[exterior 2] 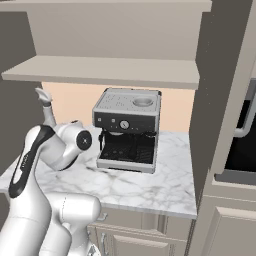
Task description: Move the cutting board and knife to the sink. Then move spray from the cabinet to the counter.
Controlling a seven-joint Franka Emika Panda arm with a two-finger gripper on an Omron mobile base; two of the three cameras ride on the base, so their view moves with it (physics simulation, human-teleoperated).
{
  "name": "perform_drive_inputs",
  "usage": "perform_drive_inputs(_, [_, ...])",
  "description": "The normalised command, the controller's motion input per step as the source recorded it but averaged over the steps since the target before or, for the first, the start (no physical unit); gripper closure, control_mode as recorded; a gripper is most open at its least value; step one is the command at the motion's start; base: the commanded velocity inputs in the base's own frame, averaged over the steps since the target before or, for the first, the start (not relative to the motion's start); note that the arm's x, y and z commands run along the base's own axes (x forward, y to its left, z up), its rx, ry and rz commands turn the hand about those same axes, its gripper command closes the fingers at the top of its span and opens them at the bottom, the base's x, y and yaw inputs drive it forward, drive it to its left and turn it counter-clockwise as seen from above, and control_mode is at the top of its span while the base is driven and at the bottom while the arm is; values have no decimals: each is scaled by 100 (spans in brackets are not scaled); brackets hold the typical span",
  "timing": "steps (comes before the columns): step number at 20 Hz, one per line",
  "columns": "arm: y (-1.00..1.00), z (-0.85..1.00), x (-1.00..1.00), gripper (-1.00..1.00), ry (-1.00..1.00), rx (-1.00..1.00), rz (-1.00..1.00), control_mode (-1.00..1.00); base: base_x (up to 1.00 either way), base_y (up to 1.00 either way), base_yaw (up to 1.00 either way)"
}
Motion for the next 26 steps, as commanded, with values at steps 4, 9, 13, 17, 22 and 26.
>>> perform_drive_inputs(4, [12,-52,0,100,0,-1,3,-100,0,0,0])
perform_drive_inputs(9, [4,-57,0,100,0,0,2,-100,0,0,0])
perform_drive_inputs(13, [5,-54,0,100,0,0,0,-100,0,0,0])
perform_drive_inputs(17, [5,-53,0,100,0,-2,0,-100,0,0,0])
perform_drive_inputs(22, [7,-53,0,100,0,0,0,-100,0,0,0])
perform_drive_inputs(26, [12,-52,-4,100,0,0,0,-100,0,0,0])
